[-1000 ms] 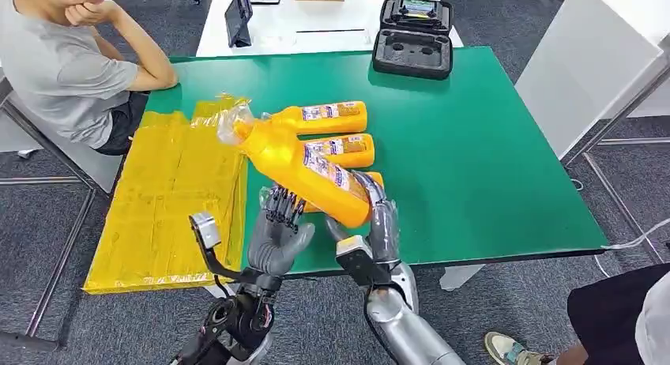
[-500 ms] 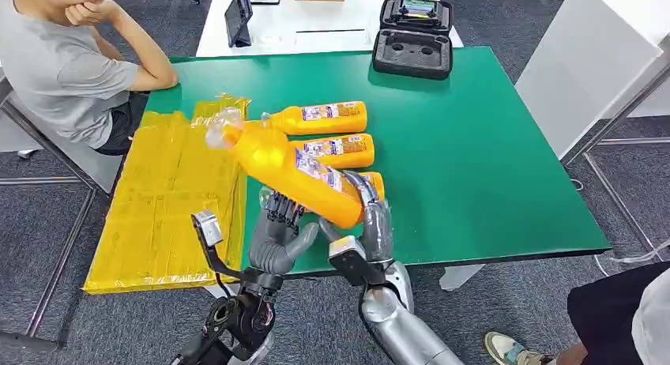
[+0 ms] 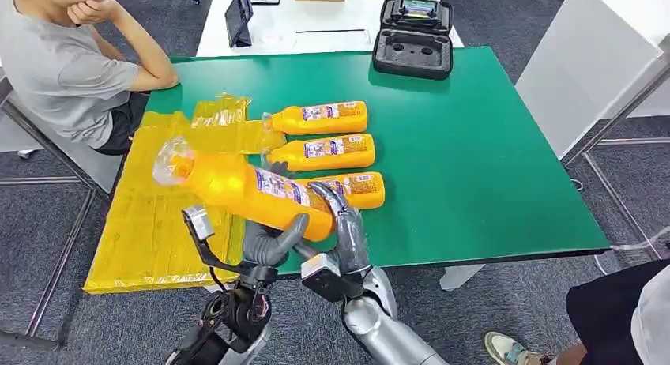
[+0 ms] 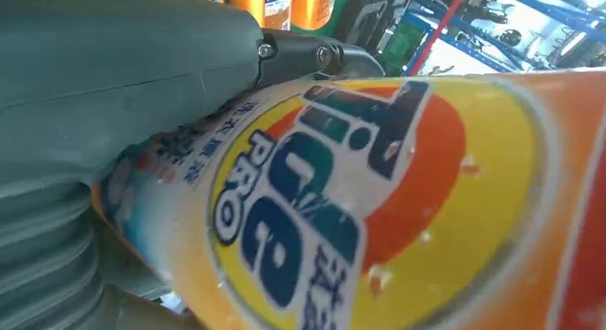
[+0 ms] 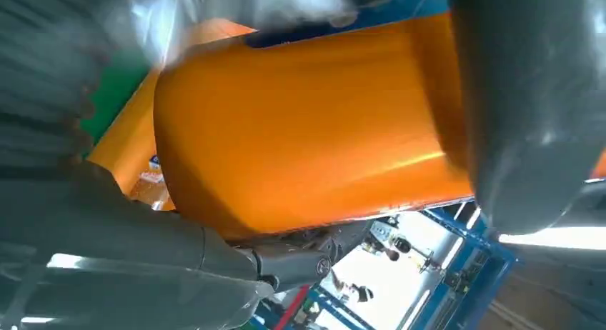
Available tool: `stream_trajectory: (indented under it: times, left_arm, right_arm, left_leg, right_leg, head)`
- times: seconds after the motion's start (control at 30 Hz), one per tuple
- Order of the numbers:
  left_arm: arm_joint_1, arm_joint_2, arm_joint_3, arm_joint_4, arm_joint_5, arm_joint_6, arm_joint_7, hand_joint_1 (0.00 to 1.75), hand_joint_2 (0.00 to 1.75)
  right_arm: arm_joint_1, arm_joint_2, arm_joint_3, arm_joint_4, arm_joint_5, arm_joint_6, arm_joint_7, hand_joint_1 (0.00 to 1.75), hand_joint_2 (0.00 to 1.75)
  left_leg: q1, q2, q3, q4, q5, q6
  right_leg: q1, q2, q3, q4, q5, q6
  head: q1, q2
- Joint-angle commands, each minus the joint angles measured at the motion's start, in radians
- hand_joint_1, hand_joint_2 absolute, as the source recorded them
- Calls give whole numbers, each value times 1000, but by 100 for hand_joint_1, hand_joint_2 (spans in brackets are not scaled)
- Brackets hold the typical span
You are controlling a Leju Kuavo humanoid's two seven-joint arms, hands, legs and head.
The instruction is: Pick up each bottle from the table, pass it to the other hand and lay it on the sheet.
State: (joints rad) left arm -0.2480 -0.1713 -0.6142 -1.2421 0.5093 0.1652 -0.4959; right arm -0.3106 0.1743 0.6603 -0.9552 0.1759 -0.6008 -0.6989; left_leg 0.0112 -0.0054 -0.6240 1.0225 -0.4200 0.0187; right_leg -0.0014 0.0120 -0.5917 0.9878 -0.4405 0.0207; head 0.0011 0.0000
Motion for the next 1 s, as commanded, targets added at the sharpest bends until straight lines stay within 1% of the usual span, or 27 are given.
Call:
stream_trajectory:
  times: [0.03,0.13,0.17,0.2,0.23,0.27,0.3,0.33,0.4,0.43,0.47,0.5,0.53,0.6,0.67,0.77,0.83,0.87,0.93,0.97,1.0]
  left_arm:
    - [-37,6,22,53,6,14,-1,0,175]
    - [-29,5,27,39,-4,28,-6,0,175]
    - [-28,5,29,37,-4,28,-6,0,175]
    - [-25,7,31,36,-6,29,-4,0,175]
    - [-22,10,33,36,-6,28,-4,0,175]
    - [-20,12,34,35,-6,27,-4,0,175]
    - [-15,16,36,33,-8,29,-7,0,175]
    - [-12,19,38,29,-10,30,-10,0,175]
    - [-9,22,40,24,-15,32,-14,0,175]
    - [-7,23,40,21,-17,31,-14,0,175]
    - [-7,23,39,20,-18,31,-15,0,175]
    - [-7,24,37,18,-25,32,-16,0,175]
    - [-7,23,36,19,-26,31,-15,0,175]
    - [-9,24,34,24,-29,31,-14,0,175]
    - [-11,23,34,29,-29,31,-14,0,175]
    - [-13,21,35,32,-29,30,-14,0,175]
    - [-15,20,34,35,-29,30,-14,0,175]
    - [-15,20,34,35,-29,30,-14,0,175]
    - [-17,18,35,41,-29,29,-14,0,175]
    - [-17,18,36,43,-31,29,-14,0,175]
    - [-16,18,36,42,-32,30,-14,0,0]
  right_arm:
    - [-21,-22,71,27,-3,-8,1,175,175]
    - [-14,-35,67,14,-10,-23,1,175,175]
    - [-11,-40,63,7,-17,-23,1,175,175]
    - [-5,-44,49,-2,-27,-25,1,175,175]
    - [-1,-49,35,-13,-34,-26,1,175,175]
    - [2,-51,25,-20,-41,-22,1,175,175]
    - [7,-52,1,-31,-64,-6,1,175,175]
    - [8,-54,-17,-36,-58,-16,1,175,175]
    - [10,-59,-36,-46,-52,-22,1,175,175]
    - [10,-60,-46,-49,-48,-28,1,175,175]
    - [10,-61,-50,-49,-48,-29,1,175,175]
    - [10,-61,-60,-49,-50,-28,1,175,175]
    - [10,-61,-68,-50,-50,-29,1,175,175]
    - [12,-60,-71,-52,-49,-25,1,175,175]
    - [13,-57,-68,-53,-47,-15,1,175,175]
    - [15,-55,-65,-54,-44,-11,1,175,175]
    - [18,-50,-64,-52,-43,-13,1,175,175]
    - [18,-50,-64,-52,-43,-13,1,175,175]
    - [21,-47,-74,-55,-59,3,1,175,175]
    - [25,-44,-88,-63,-82,28,1,175,175]
    - [24,-45,-89,-63,-79,27,1,175,175]
  left_leg:
    - [0,0,3,-1,-1,0]
    - [0,0,5,-2,-1,0]
    - [0,0,3,-1,-1,0]
    - [0,0,5,-2,-1,0]
    - [0,0,3,-1,-1,0]
    - [0,-1,6,-2,-1,0]
    - [0,-1,4,-1,-1,0]
    - [-1,-1,6,-2,-1,0]
    - [0,0,3,-1,0,0]
    - [0,-1,5,-2,-1,0]
    - [0,0,3,-1,0,0]
    - [-1,0,6,-2,-1,0]
    - [0,0,3,-1,-1,0]
    - [-1,0,4,-1,-1,0]
    - [0,0,2,-1,0,0]
    - [-1,0,5,-2,-1,0]
    - [0,0,3,-1,-1,0]
    - [0,0,4,-1,-1,0]
    - [-1,1,11,-3,-3,-1]
    - [0,0,4,-1,-1,0]
    - [0,0,7,-2,-2,-1]
  right_leg:
    - [0,-1,3,-1,-1,0]
    - [0,-2,5,-1,-1,0]
    - [0,-1,3,-1,-1,0]
    - [0,-2,5,-1,-1,0]
    - [0,-1,3,-1,-1,0]
    - [0,-2,6,-2,-2,0]
    - [0,-2,4,-1,-1,0]
    - [0,-3,6,-2,-2,0]
    - [0,-1,3,-1,-1,0]
    - [0,-2,5,-2,-1,0]
    - [0,-1,3,-1,-1,0]
    - [0,-2,6,-2,-1,0]
    - [0,-1,3,-1,-1,0]
    - [0,-2,4,-1,-1,0]
    - [0,-1,2,-1,0,0]
    - [0,-1,5,-1,-1,0]
    - [0,-1,3,-1,-1,0]
    - [0,-1,3,-1,-1,0]
    - [0,-2,11,-3,-3,0]
    - [0,-1,4,-1,-1,0]
    - [0,-1,7,-2,-2,0]
  head:
    - [0,0]
    - [0,0]
    - [0,0]
    - [0,0]
    - [0,0]
    - [0,0]
    - [0,0]
    - [0,0]
    - [0,0]
    - [0,0]
    - [0,0]
    - [0,0]
    - [0,0]
    - [0,0]
    - [0,0]
    - [0,0]
    - [0,0]
    - [0,0]
    - [0,0]
    - [0,0]
    - [0,0]
